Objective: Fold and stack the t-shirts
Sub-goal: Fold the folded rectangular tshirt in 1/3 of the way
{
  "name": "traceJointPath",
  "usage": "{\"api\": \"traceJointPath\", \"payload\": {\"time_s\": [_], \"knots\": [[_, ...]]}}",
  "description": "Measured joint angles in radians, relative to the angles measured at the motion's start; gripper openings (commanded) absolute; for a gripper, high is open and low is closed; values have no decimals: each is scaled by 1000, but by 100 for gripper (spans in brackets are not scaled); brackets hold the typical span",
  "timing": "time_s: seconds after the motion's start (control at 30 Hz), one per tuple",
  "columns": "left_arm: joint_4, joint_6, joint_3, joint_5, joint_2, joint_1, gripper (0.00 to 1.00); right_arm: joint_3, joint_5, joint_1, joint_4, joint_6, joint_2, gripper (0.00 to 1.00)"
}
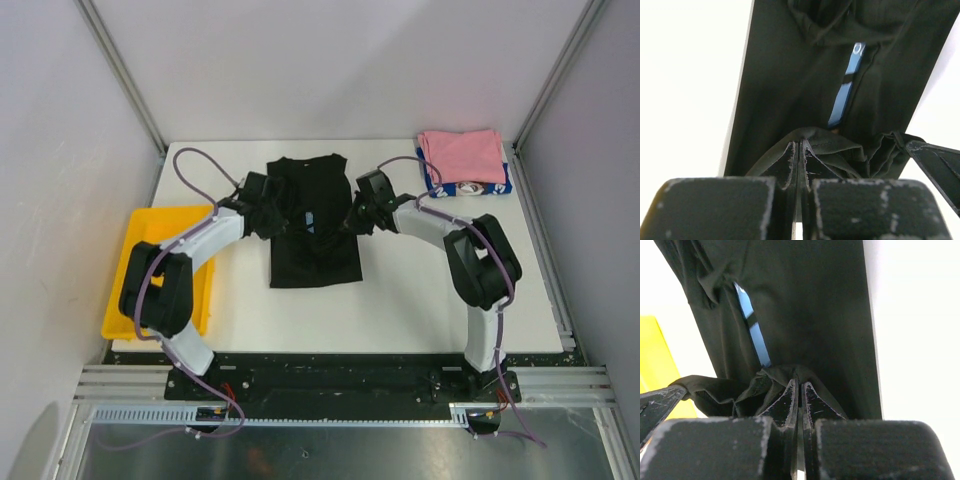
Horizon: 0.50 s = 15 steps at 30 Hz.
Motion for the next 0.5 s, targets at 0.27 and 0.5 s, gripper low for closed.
{"api": "traceJointPath", "payload": {"time_s": [0.27, 0.5], "knots": [[8, 21, 130, 33, 132, 49, 0, 158, -32, -53, -9, -35, 110, 0], [7, 22, 155, 50, 185, 79, 0, 216, -42, -77, -33, -46, 150, 0]]}}
